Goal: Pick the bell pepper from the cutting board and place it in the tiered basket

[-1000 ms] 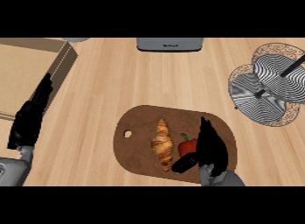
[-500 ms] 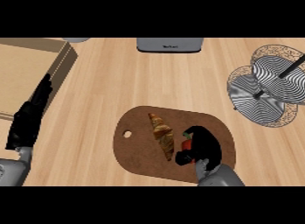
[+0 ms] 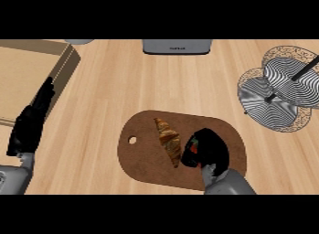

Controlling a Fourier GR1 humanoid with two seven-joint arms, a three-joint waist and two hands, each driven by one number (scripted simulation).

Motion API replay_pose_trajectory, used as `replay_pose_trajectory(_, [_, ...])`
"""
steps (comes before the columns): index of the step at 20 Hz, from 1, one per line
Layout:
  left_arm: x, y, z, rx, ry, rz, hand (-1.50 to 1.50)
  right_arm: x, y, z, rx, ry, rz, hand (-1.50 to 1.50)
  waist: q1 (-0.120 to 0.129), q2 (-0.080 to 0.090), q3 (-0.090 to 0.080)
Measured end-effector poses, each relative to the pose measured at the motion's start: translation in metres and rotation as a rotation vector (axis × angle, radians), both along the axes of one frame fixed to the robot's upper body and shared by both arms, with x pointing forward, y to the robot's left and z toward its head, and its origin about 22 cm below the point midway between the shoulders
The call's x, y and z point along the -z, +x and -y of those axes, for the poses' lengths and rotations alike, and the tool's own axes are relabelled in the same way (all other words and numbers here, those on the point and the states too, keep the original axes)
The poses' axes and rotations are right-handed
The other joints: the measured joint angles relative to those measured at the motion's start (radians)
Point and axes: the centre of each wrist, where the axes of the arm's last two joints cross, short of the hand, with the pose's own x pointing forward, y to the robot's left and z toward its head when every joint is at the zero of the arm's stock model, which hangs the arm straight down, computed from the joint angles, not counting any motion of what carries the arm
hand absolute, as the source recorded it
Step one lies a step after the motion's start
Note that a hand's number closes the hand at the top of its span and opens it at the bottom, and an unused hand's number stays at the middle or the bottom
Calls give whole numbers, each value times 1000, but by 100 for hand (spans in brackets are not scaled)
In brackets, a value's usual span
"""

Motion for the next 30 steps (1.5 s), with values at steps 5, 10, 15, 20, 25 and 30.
replay_pose_trajectory(5, [3, -2, 7, 1, -2, 0, 0, -21, -7, -4, 5, 38, 110, 150, -2, 3, 4])
replay_pose_trajectory(10, [7, -4, 3, -3, -1, -16, 0, -34, -50, -14, -393, 73, 260, 150, -2, -3, 6])
replay_pose_trajectory(15, [2, -3, -5, -19, -6, -11, 0, -65, -90, 7, -664, 174, 482, 150, -20, -6, 8])
replay_pose_trajectory(20, [4, -6, -9, -24, -5, -13, 0, -116, -112, 49, -685, 206, 750, 150, -26, -3, 8])
replay_pose_trajectory(25, [3, -6, -7, -16, -5, -5, 0, -142, -101, 84, -632, 111, 894, 150, -17, 2, 7])
replay_pose_trajectory(30, [0, -4, -4, -11, -5, -6, 0, -175, -81, 118, -600, -72, 963, 150, -11, 4, 7])
